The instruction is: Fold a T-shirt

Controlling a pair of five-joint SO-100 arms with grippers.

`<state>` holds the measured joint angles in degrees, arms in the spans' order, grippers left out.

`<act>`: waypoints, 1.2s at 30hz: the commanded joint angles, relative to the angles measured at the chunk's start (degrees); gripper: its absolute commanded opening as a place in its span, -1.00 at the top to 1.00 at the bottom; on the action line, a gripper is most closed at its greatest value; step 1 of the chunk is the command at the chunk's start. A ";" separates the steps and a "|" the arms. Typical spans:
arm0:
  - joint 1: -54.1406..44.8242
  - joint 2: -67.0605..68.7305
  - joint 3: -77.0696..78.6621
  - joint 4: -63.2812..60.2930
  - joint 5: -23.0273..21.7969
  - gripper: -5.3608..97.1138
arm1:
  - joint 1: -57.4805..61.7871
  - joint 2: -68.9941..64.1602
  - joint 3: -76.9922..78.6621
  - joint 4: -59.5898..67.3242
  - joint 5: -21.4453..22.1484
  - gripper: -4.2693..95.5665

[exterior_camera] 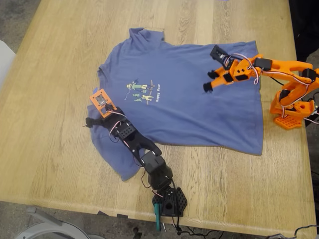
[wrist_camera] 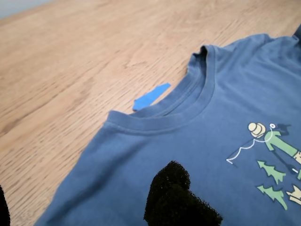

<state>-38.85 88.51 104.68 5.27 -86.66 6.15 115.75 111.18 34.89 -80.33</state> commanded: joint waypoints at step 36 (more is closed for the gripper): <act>0.44 -53.44 -56.25 -1.93 -1.85 0.41 | -8.88 -33.84 -25.66 -5.98 1.14 0.19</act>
<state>-37.79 35.24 56.25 1.76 -87.71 -2.02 81.65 88.33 29.97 -79.45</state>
